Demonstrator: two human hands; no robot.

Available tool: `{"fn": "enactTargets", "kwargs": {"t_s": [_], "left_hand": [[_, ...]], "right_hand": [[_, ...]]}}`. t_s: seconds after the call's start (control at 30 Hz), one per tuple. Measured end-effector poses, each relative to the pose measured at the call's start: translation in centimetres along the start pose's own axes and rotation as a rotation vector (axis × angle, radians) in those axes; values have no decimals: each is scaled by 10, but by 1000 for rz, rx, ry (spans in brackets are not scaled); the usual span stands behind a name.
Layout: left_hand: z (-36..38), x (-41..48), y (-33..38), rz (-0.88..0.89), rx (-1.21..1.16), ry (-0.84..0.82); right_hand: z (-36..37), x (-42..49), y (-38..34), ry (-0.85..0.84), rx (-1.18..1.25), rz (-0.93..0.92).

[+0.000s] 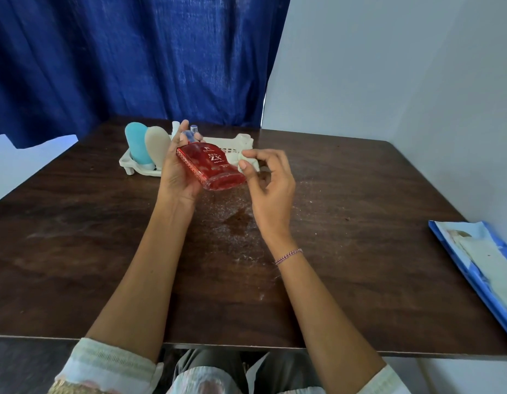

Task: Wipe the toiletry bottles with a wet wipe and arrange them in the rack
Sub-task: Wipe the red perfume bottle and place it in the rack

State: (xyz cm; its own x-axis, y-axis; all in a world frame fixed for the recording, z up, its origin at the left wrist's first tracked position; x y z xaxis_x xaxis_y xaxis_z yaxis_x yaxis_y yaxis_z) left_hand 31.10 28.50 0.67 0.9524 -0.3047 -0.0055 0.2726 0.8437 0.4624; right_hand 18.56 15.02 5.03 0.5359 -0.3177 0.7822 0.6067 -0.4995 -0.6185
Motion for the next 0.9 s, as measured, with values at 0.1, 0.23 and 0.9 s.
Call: {"fn": "enactTargets", "kwargs": {"t_s": [0.1, 0.23, 0.9], "left_hand": [[-4, 5, -2, -1, -53, 25], [-18, 12, -2, -17, -79, 97], [-34, 12, -9, -130, -182, 171]], "right_hand": [[0, -1, -7, 39, 0, -33], [7, -3, -14, 8, 39, -52], [34, -16, -38, -176, -89, -299]]}}
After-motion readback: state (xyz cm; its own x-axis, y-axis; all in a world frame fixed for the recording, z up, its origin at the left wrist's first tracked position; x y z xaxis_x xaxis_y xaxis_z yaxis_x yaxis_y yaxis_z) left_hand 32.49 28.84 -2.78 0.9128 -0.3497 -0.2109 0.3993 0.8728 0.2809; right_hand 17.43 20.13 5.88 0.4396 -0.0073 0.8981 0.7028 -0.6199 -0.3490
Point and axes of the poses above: each hand's wrist, its own x-axis towards the middle knuckle, its own z-axis out of the palm, y = z × x, the point moved 8 cm from there along x, towards the middle knuckle, and after that the axes turned 7 degrees about -z, right-handed, at the moved point
